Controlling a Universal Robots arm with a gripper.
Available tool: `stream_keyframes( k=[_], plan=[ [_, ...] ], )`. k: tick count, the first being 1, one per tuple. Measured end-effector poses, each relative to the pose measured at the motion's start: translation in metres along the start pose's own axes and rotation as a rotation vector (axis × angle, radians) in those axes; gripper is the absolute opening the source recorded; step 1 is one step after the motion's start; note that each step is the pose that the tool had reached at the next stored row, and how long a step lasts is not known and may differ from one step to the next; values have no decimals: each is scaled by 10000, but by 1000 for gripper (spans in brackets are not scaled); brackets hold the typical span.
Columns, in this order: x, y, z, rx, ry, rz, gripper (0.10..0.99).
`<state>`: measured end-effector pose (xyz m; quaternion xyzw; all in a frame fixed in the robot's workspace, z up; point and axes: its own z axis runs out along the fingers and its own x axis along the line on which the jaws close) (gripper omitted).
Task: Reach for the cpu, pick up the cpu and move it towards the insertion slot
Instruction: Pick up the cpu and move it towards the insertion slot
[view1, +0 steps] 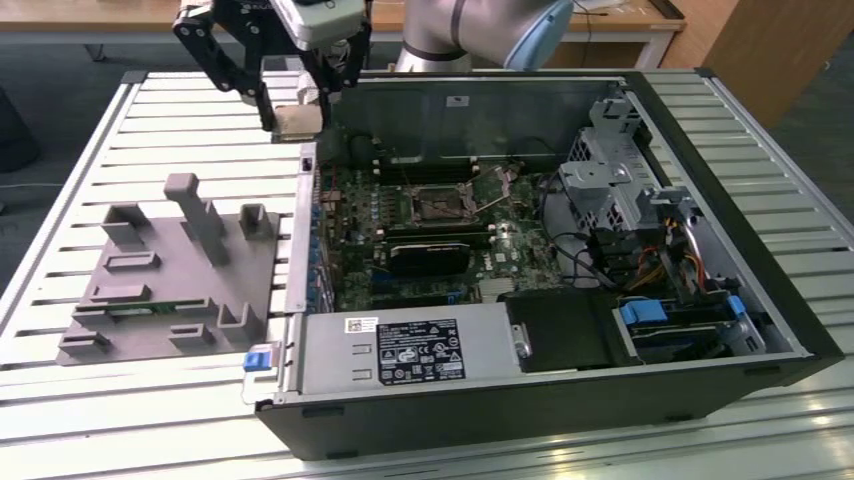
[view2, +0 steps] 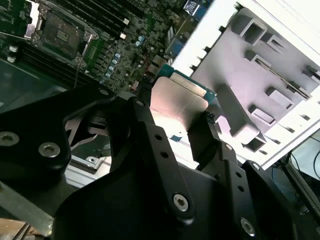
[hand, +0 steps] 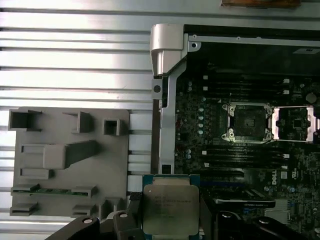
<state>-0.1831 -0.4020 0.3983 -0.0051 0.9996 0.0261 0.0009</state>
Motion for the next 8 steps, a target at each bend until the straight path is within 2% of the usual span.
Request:
stream_keyframes(
  k=[8],
  plan=[
    [-261, 7, 1, 1, 2, -22, 541]
  ],
)
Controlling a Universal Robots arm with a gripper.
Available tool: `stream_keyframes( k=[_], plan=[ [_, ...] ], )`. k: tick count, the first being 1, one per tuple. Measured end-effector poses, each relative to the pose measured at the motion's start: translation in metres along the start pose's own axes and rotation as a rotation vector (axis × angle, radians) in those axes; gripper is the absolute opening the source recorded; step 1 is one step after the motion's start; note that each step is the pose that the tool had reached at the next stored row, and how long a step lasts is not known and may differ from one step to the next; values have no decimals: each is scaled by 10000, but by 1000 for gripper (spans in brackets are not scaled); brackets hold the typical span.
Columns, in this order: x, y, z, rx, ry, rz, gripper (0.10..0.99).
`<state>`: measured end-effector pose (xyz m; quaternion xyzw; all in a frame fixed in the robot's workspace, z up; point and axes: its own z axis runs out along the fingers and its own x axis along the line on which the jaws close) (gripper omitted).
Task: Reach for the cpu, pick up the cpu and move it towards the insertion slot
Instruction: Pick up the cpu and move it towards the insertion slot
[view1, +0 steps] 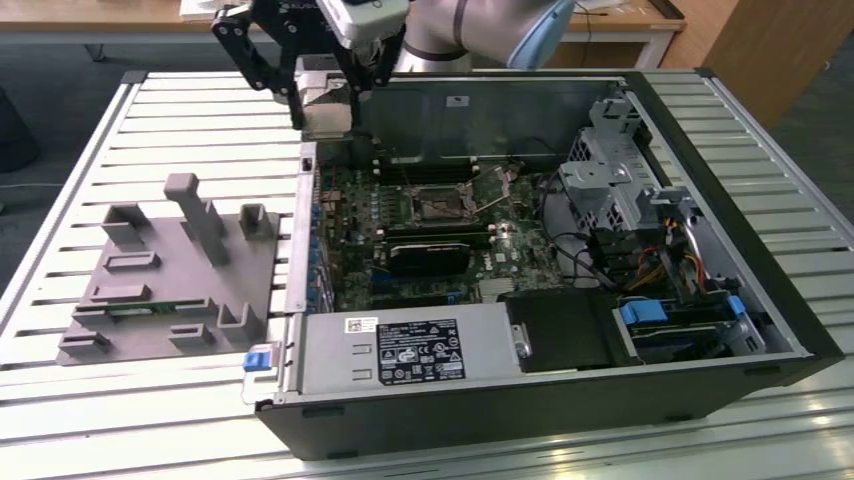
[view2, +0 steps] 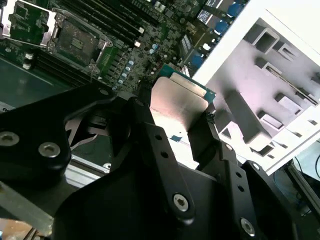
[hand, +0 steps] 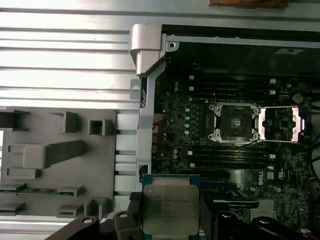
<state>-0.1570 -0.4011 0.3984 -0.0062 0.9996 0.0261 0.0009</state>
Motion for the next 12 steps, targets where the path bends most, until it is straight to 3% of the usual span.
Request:
stream_keyframes(
  k=[12],
  plan=[
    [-447, 5, 1, -1, 2, -33, 541]
  ],
)
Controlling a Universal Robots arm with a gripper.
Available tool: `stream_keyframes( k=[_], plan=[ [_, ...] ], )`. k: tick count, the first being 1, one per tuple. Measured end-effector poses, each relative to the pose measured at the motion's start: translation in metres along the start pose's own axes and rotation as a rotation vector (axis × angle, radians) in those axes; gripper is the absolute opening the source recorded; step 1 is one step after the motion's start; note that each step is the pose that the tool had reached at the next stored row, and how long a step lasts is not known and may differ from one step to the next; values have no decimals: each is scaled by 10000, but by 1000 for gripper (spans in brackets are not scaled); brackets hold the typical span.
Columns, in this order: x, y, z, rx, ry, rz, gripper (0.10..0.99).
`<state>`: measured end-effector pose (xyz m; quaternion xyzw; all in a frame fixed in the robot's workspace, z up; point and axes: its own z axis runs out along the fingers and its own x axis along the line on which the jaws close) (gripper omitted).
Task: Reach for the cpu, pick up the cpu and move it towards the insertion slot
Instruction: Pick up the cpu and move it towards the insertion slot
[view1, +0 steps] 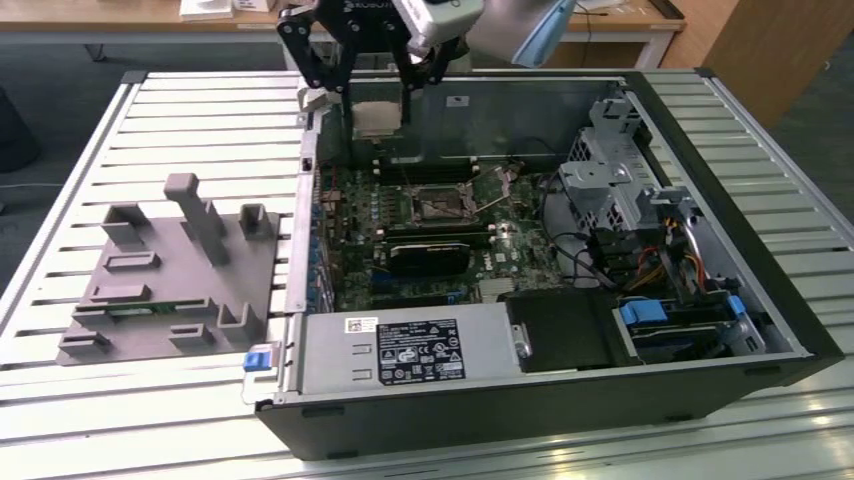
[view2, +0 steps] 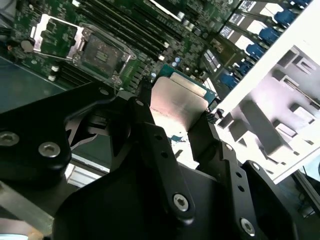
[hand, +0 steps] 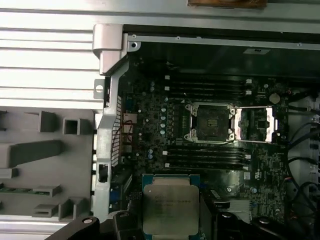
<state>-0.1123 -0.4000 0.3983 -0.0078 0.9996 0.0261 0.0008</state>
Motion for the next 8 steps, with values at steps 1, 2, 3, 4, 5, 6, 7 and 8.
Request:
stream_keyframes(
  k=[1, 2, 3, 4, 5, 6, 7, 8],
  plan=[
    [-40, 0, 0, 0, 0, -3, 541],
    [-81, 0, 0, -1, 1, -5, 541],
    [-121, 0, 1, -1, 0, -7, 541],
    [-165, 0, 0, 0, 1, -10, 541],
    [-205, 0, 1, -1, 1, -13, 541],
    [-242, 2, 1, -1, 1, -15, 541],
    [-274, 6, 1, 0, 1, -16, 541],
    [-302, 16, 2, -1, 1, -18, 541]
  ],
)
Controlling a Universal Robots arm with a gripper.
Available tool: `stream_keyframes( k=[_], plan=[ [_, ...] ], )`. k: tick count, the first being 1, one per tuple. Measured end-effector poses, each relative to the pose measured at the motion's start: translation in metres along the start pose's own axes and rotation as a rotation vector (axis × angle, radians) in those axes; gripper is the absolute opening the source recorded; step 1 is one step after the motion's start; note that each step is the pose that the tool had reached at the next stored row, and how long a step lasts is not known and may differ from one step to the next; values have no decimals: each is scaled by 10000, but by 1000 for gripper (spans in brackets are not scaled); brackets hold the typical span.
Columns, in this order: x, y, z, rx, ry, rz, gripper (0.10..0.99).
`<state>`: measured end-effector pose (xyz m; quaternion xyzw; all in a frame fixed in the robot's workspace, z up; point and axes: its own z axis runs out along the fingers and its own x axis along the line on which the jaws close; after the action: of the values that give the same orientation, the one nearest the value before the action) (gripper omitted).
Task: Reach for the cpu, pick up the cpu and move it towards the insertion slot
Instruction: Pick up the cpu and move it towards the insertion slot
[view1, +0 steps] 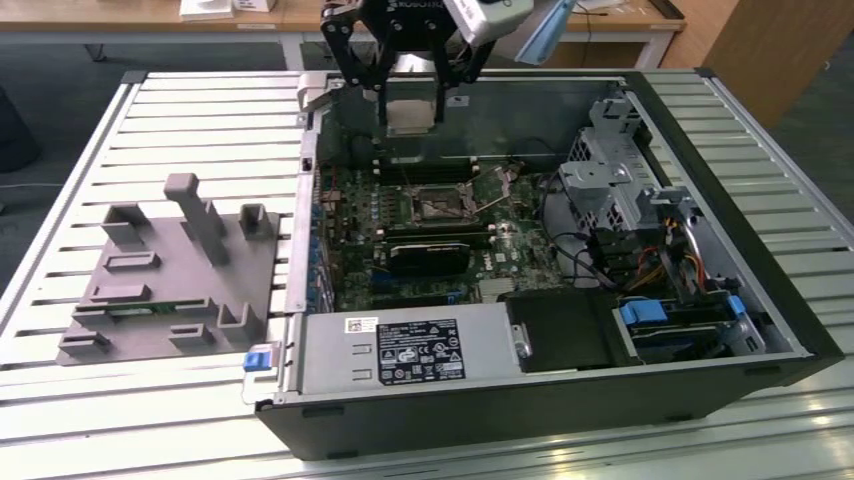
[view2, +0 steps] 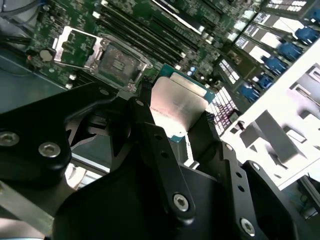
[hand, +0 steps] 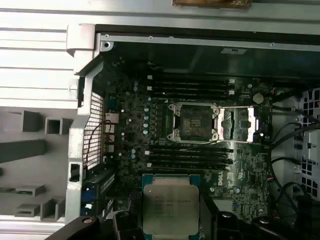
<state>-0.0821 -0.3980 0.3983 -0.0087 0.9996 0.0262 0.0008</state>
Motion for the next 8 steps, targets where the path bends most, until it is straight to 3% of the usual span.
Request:
stream_keyframes(
  k=[8],
  plan=[
    [-205, 116, 9, 0, 0, 1, 541]
  ],
)
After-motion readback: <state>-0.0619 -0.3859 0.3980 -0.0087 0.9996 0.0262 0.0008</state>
